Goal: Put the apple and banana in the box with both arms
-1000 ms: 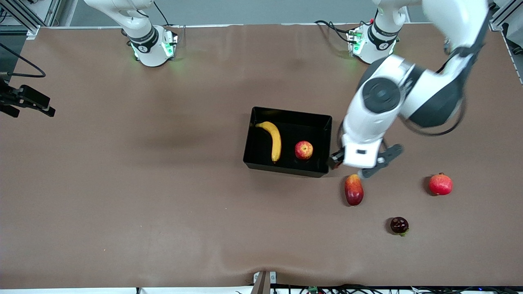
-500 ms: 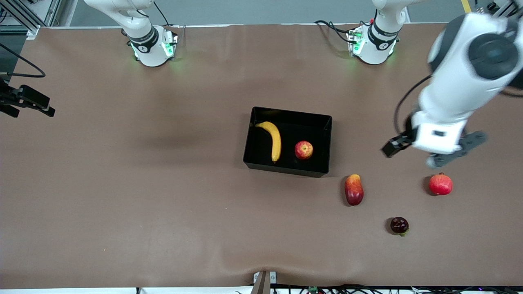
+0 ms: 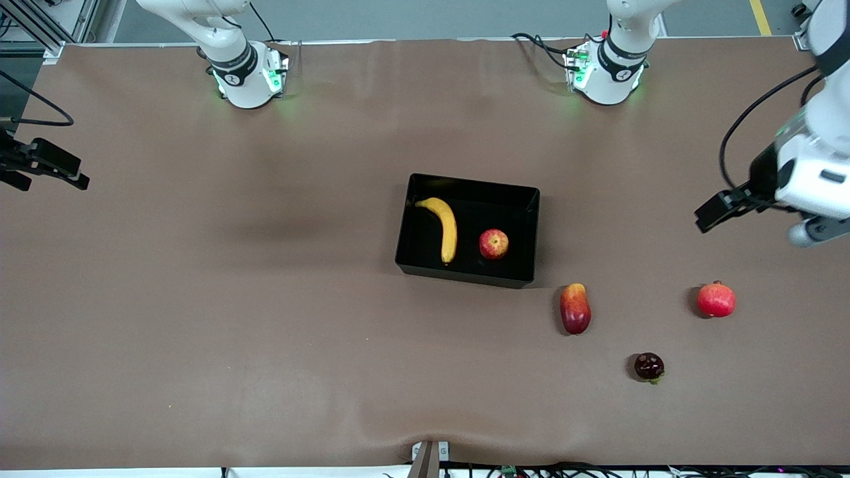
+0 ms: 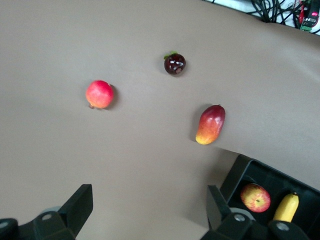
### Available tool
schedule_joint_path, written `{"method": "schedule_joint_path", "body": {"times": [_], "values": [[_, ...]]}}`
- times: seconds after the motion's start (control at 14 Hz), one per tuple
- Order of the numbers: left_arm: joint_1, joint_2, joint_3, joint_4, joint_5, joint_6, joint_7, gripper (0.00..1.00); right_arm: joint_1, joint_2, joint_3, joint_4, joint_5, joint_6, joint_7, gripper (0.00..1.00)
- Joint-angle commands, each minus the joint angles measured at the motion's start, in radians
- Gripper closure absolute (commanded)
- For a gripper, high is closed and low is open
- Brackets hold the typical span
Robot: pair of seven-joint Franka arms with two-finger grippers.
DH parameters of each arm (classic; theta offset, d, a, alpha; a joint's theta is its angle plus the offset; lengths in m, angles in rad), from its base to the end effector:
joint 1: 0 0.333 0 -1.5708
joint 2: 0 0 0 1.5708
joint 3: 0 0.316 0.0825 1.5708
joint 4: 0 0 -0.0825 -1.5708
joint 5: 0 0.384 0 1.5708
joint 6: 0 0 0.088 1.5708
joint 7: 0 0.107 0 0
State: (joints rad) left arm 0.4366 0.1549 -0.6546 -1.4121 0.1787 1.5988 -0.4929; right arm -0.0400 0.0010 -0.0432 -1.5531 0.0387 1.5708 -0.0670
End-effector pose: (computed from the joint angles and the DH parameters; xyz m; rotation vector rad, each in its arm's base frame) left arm 0.5926 -0.0799 0.6299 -3.0498 -0.4365 -0.1364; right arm 0.5536 -0.0420 0.6324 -3.1040 0.0246 -0.0304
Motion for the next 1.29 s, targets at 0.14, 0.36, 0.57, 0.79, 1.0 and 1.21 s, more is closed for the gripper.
{"method": "schedule_joint_path", "body": {"times": [0.14, 0.36, 0.57, 0.79, 1.0, 1.21], "values": [[-0.224, -0.118, 0.312, -0.028, -0.085, -0.104, 0.149, 0.00, -0.014, 0.005, 0.009, 0.018, -0.006, -0.015, 0.001, 0.00], [-0.352, -0.152, 0.453, -0.048, -0.085, -0.157, 0.244, 0.00, -0.014, 0.005, 0.009, 0.018, -0.006, -0.015, 0.001, 0.00], [-0.394, -0.192, 0.527, -0.099, -0.113, -0.163, 0.309, 0.00, -0.014, 0.005, 0.009, 0.018, -0.006, -0.015, 0.001, 0.00], [-0.404, -0.242, 0.552, -0.157, -0.142, -0.172, 0.349, 0.00, -0.014, 0.005, 0.009, 0.018, -0.006, -0.015, 0.001, 0.00], [-0.423, -0.282, 0.582, -0.205, -0.189, -0.172, 0.372, 0.00, -0.012, 0.007, 0.009, 0.016, -0.005, -0.017, 0.000, 0.00], [-0.420, -0.281, 0.576, -0.192, -0.189, -0.172, 0.373, 0.00, -0.011, 0.007, 0.009, 0.016, -0.005, -0.015, 0.000, 0.00]]}}
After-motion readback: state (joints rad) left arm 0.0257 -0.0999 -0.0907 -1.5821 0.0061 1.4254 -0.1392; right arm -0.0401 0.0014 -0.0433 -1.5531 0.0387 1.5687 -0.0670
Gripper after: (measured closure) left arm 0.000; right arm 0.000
